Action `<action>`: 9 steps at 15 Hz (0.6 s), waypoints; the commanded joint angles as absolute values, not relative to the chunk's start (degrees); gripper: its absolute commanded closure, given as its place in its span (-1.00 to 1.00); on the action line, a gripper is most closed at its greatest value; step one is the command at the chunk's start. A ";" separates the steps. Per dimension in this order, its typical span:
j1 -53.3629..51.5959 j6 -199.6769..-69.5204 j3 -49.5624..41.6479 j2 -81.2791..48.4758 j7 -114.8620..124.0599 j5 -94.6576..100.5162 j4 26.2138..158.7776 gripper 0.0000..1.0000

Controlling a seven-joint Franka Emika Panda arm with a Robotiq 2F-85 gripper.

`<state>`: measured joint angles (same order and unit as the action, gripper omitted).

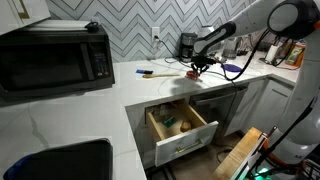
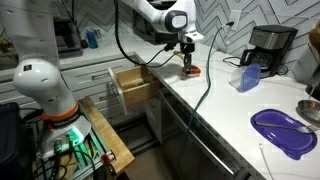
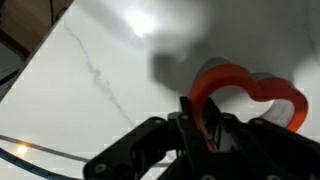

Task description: Remove the orange heart bowl from the drawer and put it on the counter top

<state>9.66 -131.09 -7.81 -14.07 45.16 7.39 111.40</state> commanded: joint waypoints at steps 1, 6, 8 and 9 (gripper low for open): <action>8.77 -129.62 -8.81 -13.36 41.30 4.56 110.31 -0.04; 8.66 -127.18 -8.37 -9.58 35.97 1.48 110.12 -0.80; 8.25 -123.45 -7.96 -6.51 31.57 1.36 111.20 -1.00; 7.88 -121.51 -7.57 -4.16 27.79 1.98 112.49 -1.00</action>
